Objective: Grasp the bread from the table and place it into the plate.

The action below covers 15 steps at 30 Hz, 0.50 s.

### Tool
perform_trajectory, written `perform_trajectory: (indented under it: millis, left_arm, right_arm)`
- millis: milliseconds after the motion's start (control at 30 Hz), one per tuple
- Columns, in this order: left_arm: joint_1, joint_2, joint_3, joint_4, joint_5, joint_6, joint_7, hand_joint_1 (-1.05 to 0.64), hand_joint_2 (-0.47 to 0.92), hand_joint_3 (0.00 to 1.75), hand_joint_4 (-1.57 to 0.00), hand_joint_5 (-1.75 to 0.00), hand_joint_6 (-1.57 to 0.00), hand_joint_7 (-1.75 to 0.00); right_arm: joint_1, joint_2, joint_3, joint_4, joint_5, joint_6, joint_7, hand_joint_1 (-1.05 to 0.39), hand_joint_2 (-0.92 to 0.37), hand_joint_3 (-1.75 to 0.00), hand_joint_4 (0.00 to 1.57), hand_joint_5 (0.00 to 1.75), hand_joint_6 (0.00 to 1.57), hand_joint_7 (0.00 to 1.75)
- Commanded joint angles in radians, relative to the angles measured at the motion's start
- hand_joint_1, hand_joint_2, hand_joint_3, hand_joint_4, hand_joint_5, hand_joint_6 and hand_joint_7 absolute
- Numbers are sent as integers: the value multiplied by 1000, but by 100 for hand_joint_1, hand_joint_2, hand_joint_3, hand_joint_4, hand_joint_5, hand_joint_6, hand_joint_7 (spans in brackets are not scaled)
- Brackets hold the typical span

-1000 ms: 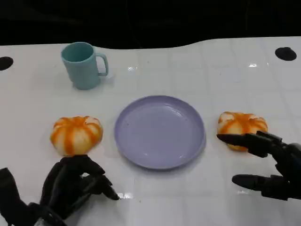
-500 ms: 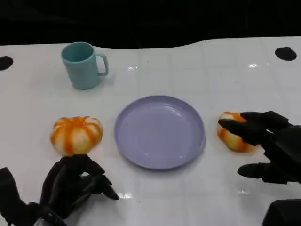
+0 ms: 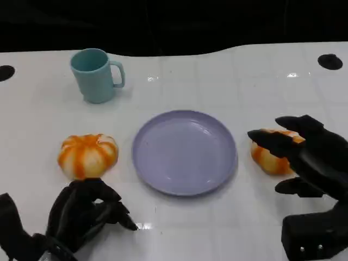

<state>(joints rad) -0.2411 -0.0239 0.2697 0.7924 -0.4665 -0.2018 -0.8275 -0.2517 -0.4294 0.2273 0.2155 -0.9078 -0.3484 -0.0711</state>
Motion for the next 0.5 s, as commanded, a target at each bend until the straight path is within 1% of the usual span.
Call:
perform_trajectory:
  millis: [33, 233, 400, 500]
  left_arm:
    - [2, 14, 3, -4, 1, 8, 0, -105, 60, 0, -157, -57, -157, -33]
    - [7, 13, 1, -13, 3, 6, 2, -105, 60, 0, -157, -56, -157, -33]
    - [10, 11, 1, -18, 4, 5, 6, -105, 60, 0, -157, -57, -157, -33]
    - [11, 10, 1, -20, 5, 5, 8, -105, 60, 0, -157, -57, -157, -34]
  right_arm:
    - [-70, -30, 50, 95, -34, 16, -56, -31, -76, 0, 1, 39, 31, 1]
    - [-174, -27, 138, 275, -78, 26, -124, -30, -76, -1, 3, 42, 32, 1]
    - [-256, -10, 213, 421, -103, 53, -162, -36, -77, -1, 2, 43, 31, 0]
    - [-295, 4, 244, 501, -93, 54, -185, -37, -76, 0, 4, 43, 31, 0]
